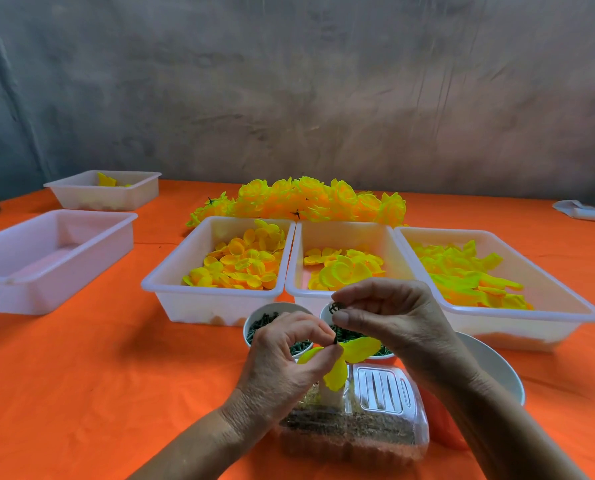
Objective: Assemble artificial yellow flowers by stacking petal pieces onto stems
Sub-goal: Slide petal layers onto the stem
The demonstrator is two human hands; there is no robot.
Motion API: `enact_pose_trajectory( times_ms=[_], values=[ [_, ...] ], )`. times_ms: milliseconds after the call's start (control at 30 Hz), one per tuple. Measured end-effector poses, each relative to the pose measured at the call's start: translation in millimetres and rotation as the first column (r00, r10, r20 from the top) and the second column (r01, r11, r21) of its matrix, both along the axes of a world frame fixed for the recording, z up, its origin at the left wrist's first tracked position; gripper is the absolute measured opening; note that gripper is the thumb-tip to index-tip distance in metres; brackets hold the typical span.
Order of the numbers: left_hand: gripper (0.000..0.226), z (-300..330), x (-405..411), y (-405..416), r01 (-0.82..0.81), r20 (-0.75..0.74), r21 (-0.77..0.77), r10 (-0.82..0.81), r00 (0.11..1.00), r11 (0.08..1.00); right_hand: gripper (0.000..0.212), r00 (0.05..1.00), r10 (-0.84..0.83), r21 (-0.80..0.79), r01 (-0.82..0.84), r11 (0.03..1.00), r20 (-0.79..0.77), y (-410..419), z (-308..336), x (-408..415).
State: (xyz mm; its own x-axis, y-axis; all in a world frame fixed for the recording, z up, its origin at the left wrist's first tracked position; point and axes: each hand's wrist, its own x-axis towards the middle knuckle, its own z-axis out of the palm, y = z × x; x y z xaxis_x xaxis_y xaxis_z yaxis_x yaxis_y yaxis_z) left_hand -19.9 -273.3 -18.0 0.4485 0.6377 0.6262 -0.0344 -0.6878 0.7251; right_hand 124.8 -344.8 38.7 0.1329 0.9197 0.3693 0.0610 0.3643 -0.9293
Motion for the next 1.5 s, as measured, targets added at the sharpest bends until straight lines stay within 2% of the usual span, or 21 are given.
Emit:
enact_pose_trajectory(
  times_ms=[267, 533, 833, 1500],
  values=[
    [0.008, 0.1, -0.3, 0.3, -0.005, -0.007, 0.001, 0.005, 1.0, 1.0, 0.023, 0.999, 0.015, -0.075, -0.018, 0.997, -0.04, -0.2, 0.9, 4.1],
    [0.008, 0.3, 0.8, 0.2, -0.014, 0.002, -0.002, 0.014, 1.0, 1.0, 0.027, 0.98, -0.051, -0.076, 0.037, 0.996, -0.19, -1.5, 0.4, 3.3],
    [0.007, -0.3, 1.1, 0.5, 0.006, 0.011, -0.028, -0.006, 1.0, 1.0, 0.025, 0.994, -0.067, -0.016, 0.066, 0.998, -0.091, -4.8, -1.7, -3.2],
    [0.007, -1.3, 1.7, 0.3, 0.013, 0.025, -0.019, -0.013, 1.0, 1.0, 0.021, 0.985, -0.056, 0.018, 0.06, 0.998, -0.164, -5.7, -7.9, -9.1]
  ],
)
